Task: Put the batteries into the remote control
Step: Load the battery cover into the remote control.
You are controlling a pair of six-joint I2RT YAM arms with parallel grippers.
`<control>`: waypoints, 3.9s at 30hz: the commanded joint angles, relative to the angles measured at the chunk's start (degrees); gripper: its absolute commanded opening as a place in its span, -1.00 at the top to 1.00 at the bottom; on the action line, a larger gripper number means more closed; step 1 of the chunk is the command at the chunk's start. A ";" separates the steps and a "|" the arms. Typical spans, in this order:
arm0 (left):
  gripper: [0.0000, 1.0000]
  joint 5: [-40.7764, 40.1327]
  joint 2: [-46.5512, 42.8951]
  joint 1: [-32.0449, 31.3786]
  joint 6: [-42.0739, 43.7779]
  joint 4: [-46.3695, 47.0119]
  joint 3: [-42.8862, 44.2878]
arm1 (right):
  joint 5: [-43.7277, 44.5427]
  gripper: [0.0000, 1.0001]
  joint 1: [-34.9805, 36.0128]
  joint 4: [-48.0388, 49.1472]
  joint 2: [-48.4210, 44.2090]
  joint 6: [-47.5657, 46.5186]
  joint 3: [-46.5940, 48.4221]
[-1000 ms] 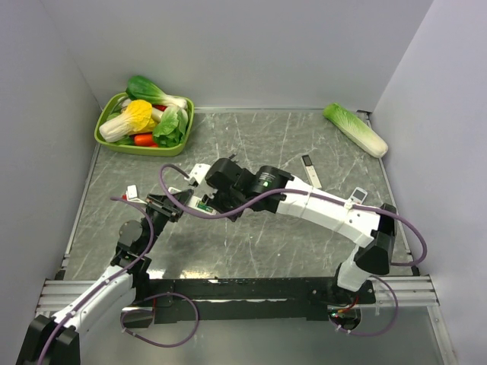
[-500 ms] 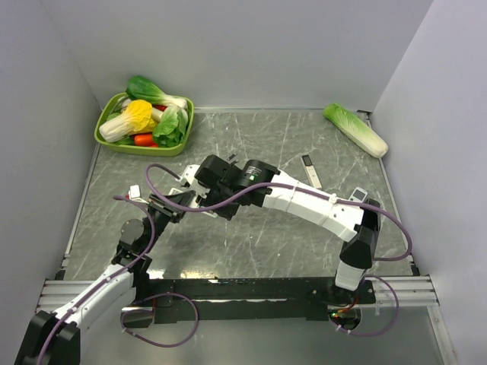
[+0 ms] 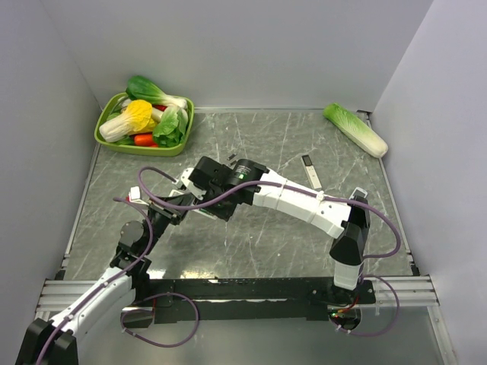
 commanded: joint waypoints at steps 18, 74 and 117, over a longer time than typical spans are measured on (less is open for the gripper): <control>0.97 -3.98 -1.64 -2.79 -3.28 -0.37 -7.67 | -1.09 0.87 0.57 -4.46 1.75 -0.16 5.74; 0.96 -6.10 -4.63 -4.73 -3.72 0.33 -8.46 | -1.27 0.73 -0.22 -6.31 3.07 2.48 7.58; 0.97 -5.74 -2.87 -5.08 -4.42 2.88 -8.73 | 2.16 0.38 0.05 -7.36 3.24 1.78 9.25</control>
